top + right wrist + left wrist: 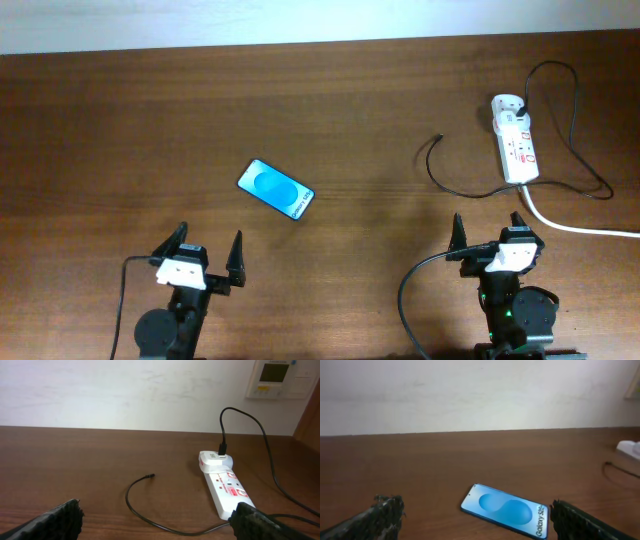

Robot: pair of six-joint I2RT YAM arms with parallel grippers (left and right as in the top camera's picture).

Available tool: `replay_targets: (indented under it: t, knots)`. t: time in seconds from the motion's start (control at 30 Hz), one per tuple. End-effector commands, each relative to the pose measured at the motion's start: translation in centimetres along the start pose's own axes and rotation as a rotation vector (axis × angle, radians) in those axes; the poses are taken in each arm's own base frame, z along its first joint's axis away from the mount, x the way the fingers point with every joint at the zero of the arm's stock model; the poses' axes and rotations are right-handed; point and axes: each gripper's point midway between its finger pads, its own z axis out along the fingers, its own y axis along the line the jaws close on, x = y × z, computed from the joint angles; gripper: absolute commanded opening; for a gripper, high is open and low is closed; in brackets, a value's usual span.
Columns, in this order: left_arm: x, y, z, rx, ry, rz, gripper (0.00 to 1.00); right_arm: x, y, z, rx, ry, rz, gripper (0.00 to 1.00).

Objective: Plug charger to phone and switch on socket

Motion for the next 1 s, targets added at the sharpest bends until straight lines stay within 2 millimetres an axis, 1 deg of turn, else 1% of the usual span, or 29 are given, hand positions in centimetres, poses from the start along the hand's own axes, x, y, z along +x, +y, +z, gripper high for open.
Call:
replay_targets:
  t: [0.0,0.13,0.17,0.2,0.23,0.33,0.37,0.43,0.53,0.6,0.63,0.67,0.73,0.77,0.83,0.97]
  knots:
    - [-2.0,-0.6,-0.6,0.028,-0.015,-0.075,0.99,0.4,-0.3,0.0,0.012,0.006,0.004,0.99]
    - [-3.6,-0.8,-1.4,0.024,0.035,-0.085,0.99,0.4,-0.3,0.0,0.013,0.006,0.004,0.98]
    - [-4.2,-0.9,-1.5,0.023,0.046,-0.087,0.99,0.4,-0.3,0.0,0.012,0.006,0.004,0.99]
    - [-5.2,-0.9,-1.5,0.022,0.059,-0.090,0.99,0.4,-0.3,0.0,0.012,0.006,0.004,0.99]
    - [-6.3,-0.9,-1.4,0.021,0.078,-0.094,0.99,0.4,-0.3,0.0,0.012,0.006,0.004,0.99]
    - [-7.7,-0.9,-0.8,0.015,0.153,-0.109,0.99,0.4,-0.3,0.0,0.013,0.006,0.004,0.98]
    - [-8.2,-0.8,-0.3,0.012,0.203,-0.119,0.99,0.4,-0.3,0.0,0.012,0.006,0.004,0.98]
    - [-8.4,-0.7,0.6,0.005,0.311,-0.141,0.99,0.4,-0.3,0.0,0.012,0.006,0.004,0.99]
    - [-8.5,-0.6,2.1,0.002,0.474,-0.173,0.99,0.4,-0.3,0.0,0.013,0.006,0.004,0.98]
    - [-8.6,-1.0,3.3,0.017,0.539,-0.181,0.99,0.4,-0.3,0.0,0.013,0.006,0.004,0.98]
    - [-8.6,-1.2,3.9,0.032,0.543,-0.183,0.99,0.4,-0.3,0.0,0.012,0.006,0.004,0.99]
    - [-8.1,-2.0,4.5,0.085,0.564,-0.201,0.99,0.4,-0.3,0.0,0.013,0.006,0.004,0.98]
    - [-6.8,-3.1,5.2,0.149,0.619,-0.234,0.99,0.4,-0.3,0.0,0.012,0.006,0.004,0.99]
    - [-6.1,-4.4,5.4,0.231,0.656,-0.272,0.99,0.4,-0.3,0.0,0.012,0.006,0.004,0.98]
    - [-5.7,-4.9,5.6,0.260,0.672,-0.288,0.99,0.4,-0.3,0.0,0.013,0.006,0.004,0.98]
    - [-4.5,-4.7,6.4,0.257,0.709,-0.301,0.99,0.4,-0.3,0.0,0.013,0.006,0.004,0.98]
